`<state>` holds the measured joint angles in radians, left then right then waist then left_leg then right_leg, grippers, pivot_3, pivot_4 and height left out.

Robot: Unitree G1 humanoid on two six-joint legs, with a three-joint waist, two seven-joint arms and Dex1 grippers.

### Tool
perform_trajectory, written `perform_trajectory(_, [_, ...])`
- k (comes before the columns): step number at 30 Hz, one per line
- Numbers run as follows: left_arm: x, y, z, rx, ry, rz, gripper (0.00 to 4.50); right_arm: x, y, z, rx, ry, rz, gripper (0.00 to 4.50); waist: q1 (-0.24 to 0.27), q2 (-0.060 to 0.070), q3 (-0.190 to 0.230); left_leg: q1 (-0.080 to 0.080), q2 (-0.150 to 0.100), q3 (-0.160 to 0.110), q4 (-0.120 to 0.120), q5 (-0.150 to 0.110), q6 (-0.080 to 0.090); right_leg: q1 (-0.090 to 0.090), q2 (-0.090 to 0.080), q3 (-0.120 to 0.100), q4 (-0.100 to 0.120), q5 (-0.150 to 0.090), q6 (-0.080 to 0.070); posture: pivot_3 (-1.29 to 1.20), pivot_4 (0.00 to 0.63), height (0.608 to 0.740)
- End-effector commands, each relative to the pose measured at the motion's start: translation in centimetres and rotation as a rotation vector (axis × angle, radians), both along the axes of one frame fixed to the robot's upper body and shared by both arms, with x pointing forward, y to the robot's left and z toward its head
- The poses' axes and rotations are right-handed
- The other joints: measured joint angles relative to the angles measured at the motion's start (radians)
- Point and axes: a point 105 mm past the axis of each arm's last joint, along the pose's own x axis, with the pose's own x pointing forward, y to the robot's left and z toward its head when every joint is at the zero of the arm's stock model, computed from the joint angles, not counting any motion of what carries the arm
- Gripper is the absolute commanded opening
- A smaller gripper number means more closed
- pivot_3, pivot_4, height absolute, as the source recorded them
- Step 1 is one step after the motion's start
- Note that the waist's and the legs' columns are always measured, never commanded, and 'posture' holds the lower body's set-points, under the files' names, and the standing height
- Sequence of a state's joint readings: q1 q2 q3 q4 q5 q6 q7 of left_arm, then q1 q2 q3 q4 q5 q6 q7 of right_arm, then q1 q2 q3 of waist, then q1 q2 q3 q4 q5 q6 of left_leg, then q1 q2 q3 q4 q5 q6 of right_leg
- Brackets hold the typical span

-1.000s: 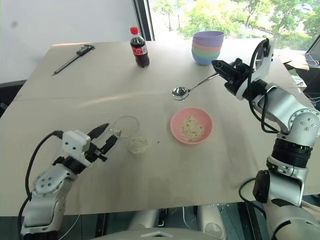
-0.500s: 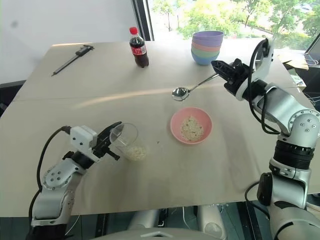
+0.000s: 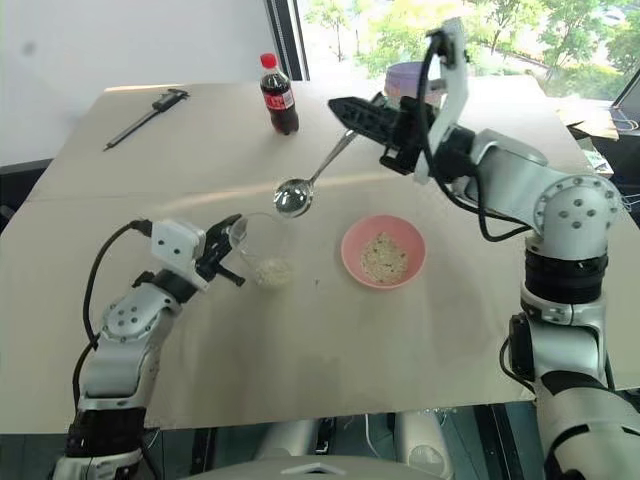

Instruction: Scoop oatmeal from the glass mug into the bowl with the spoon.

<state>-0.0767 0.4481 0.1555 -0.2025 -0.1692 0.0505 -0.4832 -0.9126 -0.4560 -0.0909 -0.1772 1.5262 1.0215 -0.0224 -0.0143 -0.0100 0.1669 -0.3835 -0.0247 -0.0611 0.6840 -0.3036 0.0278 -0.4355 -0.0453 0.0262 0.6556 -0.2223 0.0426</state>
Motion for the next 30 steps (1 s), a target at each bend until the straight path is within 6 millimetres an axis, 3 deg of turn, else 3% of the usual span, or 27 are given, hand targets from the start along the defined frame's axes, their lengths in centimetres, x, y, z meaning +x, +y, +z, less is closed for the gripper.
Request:
perform_trajectory(1, [1.3,-0.5,2.1,0.061,-0.100,-0.021,0.03,-0.4,2.2,0.2,-0.090,-0.156,0.051,0.00,0.001,0.000,0.000,0.000,-0.001,0.001,0.000,0.000,0.000,0.000,-0.001,0.000,0.000,0.000,0.000,0.00,0.150,0.740])
perform_trajectory(6, [2.0,-1.4,2.5,0.087,-0.123,-0.085,0.03,0.9,3.7,-0.7,-0.151,-0.213,0.051,0.00,0.000,0.000,0.000,-0.003,-0.001,0.000,0.000,0.001,-0.001,-0.004,-0.002,0.001,0.001,0.000,0.000,0.00,0.150,0.740])
perform_trajectory(13, [2.4,-1.4,2.4,0.095,-0.137,-0.105,0.03,0.6,6.2,-1.9,-0.244,-0.324,0.091,0.00,-0.001,0.000,0.000,-0.011,-0.001,0.000,0.001,0.003,-0.005,-0.013,-0.005,0.001,0.003,0.000,0.000,0.00,0.150,0.740])
perform_trajectory(17, [2.6,-1.7,2.3,0.086,-0.141,-0.113,0.03,0.9,7.7,-4.4,-0.399,-0.470,0.070,0.00,-0.001,0.000,0.000,-0.012,-0.001,-0.001,0.001,0.003,-0.006,-0.014,-0.005,0.000,0.003,0.000,0.000,0.00,0.150,0.740])
perform_trajectory(23, [2.7,-2.1,2.2,0.082,-0.147,-0.127,0.03,0.4,8.6,-7.0,-0.472,-0.548,0.116,0.00,0.000,0.000,0.000,-0.012,-0.003,-0.002,0.002,0.004,-0.007,-0.013,-0.006,-0.001,0.003,0.000,0.000,0.00,0.150,0.740])
perform_trajectory(27, [2.8,-2.2,2.2,0.082,-0.151,-0.132,0.03,0.3,9.1,-7.9,-0.461,-0.510,0.133,0.00,-0.001,0.000,0.000,-0.012,-0.004,-0.003,0.002,0.004,-0.007,-0.013,-0.006,-0.001,0.003,0.000,0.000,0.00,0.150,0.740])
perform_trajectory(30, [2.9,-2.2,2.0,0.083,-0.150,-0.133,0.03,0.2,9.3,-8.2,-0.408,-0.371,0.145,0.00,-0.001,0.000,0.000,-0.012,-0.004,-0.004,0.002,0.004,-0.008,-0.013,-0.006,-0.002,0.004,0.000,0.000,0.00,0.150,0.740])
